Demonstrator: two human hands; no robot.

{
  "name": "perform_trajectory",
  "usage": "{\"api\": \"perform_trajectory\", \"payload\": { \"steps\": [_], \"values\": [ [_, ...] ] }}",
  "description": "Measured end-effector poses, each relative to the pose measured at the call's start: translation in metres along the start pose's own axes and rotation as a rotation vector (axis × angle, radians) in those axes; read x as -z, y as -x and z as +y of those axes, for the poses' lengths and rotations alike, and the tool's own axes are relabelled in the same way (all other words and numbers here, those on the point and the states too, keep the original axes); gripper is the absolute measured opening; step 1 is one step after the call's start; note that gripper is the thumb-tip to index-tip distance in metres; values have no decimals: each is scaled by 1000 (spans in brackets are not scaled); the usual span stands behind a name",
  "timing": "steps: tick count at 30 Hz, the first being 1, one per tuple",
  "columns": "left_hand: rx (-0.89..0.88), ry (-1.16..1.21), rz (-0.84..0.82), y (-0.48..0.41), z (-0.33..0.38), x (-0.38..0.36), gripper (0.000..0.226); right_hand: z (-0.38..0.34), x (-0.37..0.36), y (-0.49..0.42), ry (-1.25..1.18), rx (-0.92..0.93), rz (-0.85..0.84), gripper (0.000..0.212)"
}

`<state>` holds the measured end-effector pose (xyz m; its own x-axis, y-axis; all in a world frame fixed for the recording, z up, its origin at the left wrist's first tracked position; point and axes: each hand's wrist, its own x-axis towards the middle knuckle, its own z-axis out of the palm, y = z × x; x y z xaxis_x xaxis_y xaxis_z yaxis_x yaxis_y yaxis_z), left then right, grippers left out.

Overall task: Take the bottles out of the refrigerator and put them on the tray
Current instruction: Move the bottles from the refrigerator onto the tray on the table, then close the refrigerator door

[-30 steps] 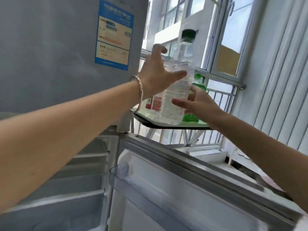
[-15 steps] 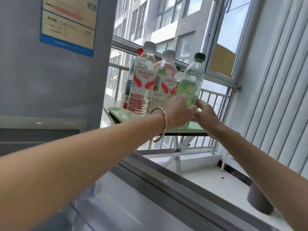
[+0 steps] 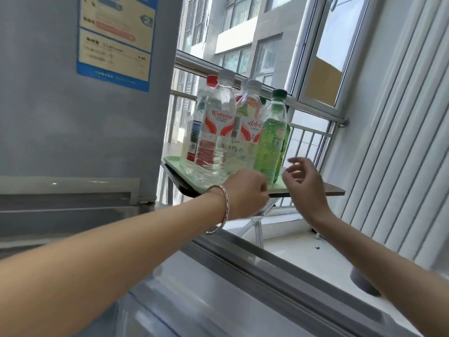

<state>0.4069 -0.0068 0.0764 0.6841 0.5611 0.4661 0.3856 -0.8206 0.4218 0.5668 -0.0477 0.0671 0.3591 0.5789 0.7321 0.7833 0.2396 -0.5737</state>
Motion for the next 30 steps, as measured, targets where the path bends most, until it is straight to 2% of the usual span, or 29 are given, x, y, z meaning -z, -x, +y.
{"api": "perform_trajectory", "payload": {
  "steps": [1,3,6,8,10,14,17,22,26,30],
  "values": [
    [30,-35,-80,7,-4,2,23,-2,2,15,36,32,-45,18],
    [67,-151,-253,23,-14,6,29,-8,4,44,154,49,-259,21],
    [69,-362,-450,51,-36,2,40,-20,3,83,309,-71,-671,25],
    [98,-391,-526,70,-53,-3,51,-31,1,97,380,-156,-794,36],
    [119,-370,-504,82,-65,-9,59,-43,1,101,410,-215,-791,40],
    [94,-337,-398,99,-71,-11,59,-63,-4,117,436,-268,-721,40],
    [106,-328,-395,118,-66,0,54,-79,-8,134,462,-256,-696,41],
    [96,-350,-458,139,-64,27,48,-115,-13,155,360,-248,-723,37],
    [239,-272,-448,162,-70,41,80,-140,-18,165,320,-204,-775,35],
    [317,-260,-473,191,-80,64,88,-152,-36,175,229,-141,-738,33]
  ]
}}
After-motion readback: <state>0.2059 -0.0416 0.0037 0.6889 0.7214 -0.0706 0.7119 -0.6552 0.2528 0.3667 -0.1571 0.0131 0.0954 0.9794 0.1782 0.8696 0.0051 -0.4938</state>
